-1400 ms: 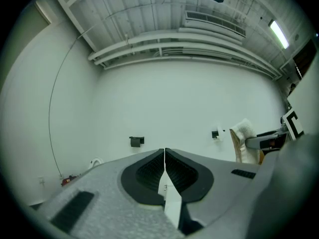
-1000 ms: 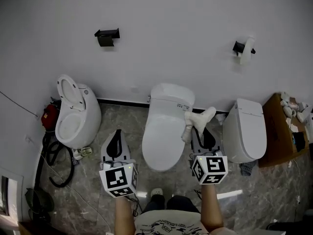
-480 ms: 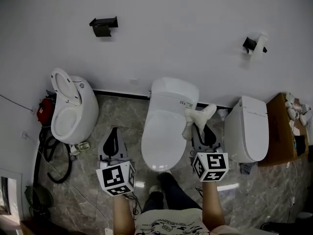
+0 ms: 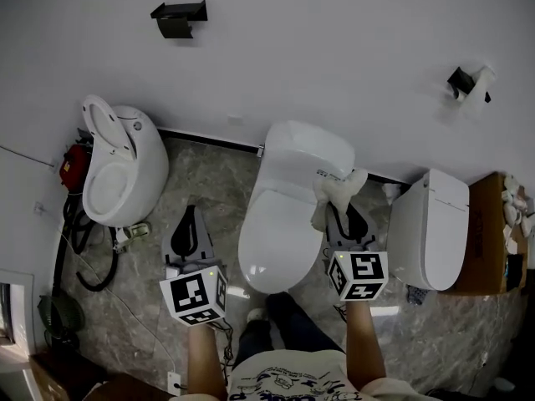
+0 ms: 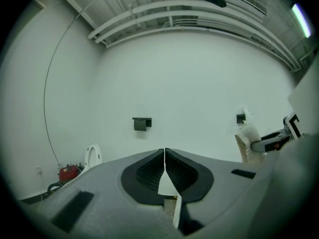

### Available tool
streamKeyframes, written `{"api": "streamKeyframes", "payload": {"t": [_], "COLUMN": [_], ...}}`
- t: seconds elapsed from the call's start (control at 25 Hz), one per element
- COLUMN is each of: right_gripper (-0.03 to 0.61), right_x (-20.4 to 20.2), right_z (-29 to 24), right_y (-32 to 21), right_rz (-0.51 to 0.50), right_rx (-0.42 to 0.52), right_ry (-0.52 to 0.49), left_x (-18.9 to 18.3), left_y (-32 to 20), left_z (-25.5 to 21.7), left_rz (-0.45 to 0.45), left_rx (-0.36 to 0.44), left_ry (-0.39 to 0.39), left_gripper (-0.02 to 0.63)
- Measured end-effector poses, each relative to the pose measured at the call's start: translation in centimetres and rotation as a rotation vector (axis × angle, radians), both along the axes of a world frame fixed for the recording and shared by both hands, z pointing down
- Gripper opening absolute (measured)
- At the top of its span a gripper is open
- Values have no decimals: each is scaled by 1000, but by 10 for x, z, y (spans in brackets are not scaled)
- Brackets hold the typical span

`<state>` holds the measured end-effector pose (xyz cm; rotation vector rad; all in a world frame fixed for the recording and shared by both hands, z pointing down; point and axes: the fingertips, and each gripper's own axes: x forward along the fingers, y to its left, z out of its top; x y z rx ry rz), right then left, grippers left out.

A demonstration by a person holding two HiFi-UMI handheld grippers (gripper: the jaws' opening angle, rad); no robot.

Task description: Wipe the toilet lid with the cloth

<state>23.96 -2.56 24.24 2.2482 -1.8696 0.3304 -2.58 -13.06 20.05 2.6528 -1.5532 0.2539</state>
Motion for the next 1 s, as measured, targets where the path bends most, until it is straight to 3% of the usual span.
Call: {"api": "streamKeyframes", "payload": {"t": [0.44,1.0], "right_gripper": [114,114], "right_x": [11,-6], "right_z": [78,199], "right_y": [-61,-101], "right_rz": [-108,-207], "right_rx": [-128,-288], "right_ry": [-22,-32], "left_x": [8,-3], "left_y": [-38,-58], "left_z": [66,157], "left_rz": [-73,-117], "left_rx": [-79,-138], "left_ry": [-52,-146], "left_gripper": [12,14]}}
